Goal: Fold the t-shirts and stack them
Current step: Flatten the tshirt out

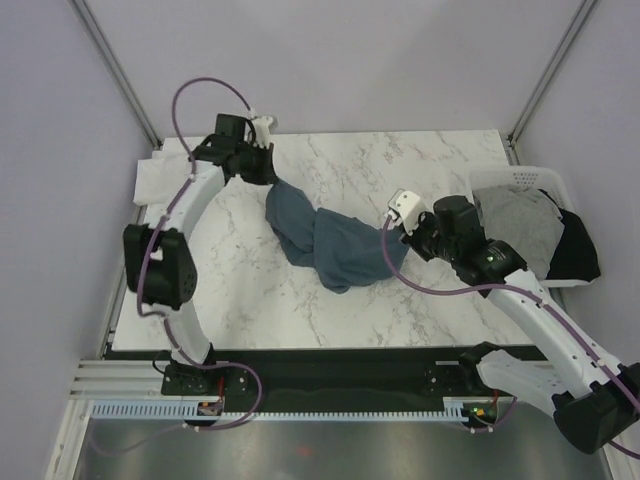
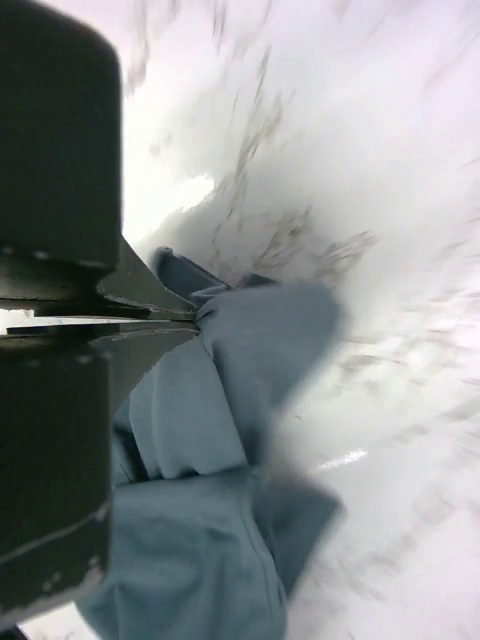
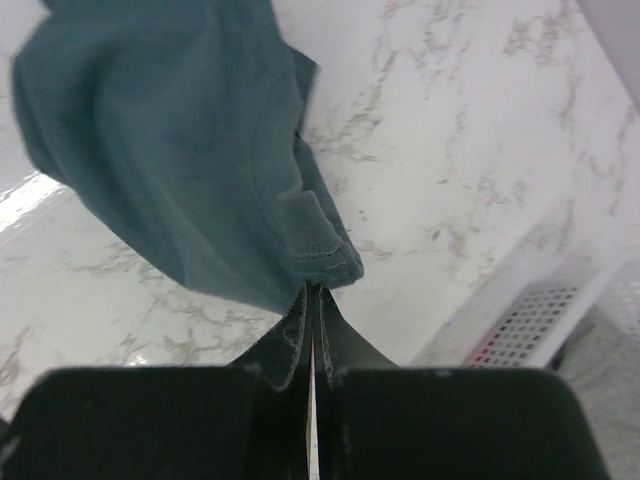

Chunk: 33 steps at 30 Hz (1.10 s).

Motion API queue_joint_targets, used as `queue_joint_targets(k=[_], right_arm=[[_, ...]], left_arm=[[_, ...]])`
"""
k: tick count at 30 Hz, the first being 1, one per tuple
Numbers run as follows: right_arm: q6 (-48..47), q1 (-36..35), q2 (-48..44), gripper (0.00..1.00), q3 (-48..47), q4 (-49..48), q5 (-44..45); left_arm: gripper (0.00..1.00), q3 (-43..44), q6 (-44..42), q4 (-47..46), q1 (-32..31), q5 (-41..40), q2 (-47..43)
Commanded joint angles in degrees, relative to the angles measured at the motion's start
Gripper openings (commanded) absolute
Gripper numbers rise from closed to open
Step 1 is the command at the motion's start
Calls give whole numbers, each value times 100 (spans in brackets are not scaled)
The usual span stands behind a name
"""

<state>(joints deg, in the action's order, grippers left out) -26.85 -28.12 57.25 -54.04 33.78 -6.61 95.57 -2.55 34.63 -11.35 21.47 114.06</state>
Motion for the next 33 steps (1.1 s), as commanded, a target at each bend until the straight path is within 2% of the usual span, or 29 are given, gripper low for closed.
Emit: queue_joint_targets(k=[1,4,10,14,18,19,23,25,27,29,33], right_arm=[[-101,35,170,0,-203,-906,1161],[-145,122,654,0,-605,-1258,1416],[548,816,1402,0,-1494,-1691,1049],[541,834,1411,0,-1417,-1209,224],[207,843,1438,1,-943,-820,3],[154,834,1455,3,-724,-803,-33],[338,834,1561,37,-721,-759,46],[417,826,1456,43,-888,-811,-41],[487,834,1368,46,-1037,-1003,-382],[505,826,1411,48,-1161,-1093,-700],[786,764,2260,48,-1669,-1076,-1262]], left_arm=[[2,-64,-615,-800,28,-670,-1982],[2,-170,-852,-765,37,-995,-2721],[2,-810,-1169,-669,107,-1462,-3871],[2,-1478,-1248,-283,98,-1383,-4461],[2,-2454,-1248,-282,98,-1383,-4831],[2,-2612,-1248,-282,98,-1383,-4841],[2,-2974,-1248,-282,98,-1383,-4639],[2,-2974,-1248,-282,98,-1383,-4560],[2,-2983,-1178,165,98,-1049,-4428],[2,-3044,-1073,149,98,-953,-4340],[2,-3237,-879,44,98,-706,-4243]])
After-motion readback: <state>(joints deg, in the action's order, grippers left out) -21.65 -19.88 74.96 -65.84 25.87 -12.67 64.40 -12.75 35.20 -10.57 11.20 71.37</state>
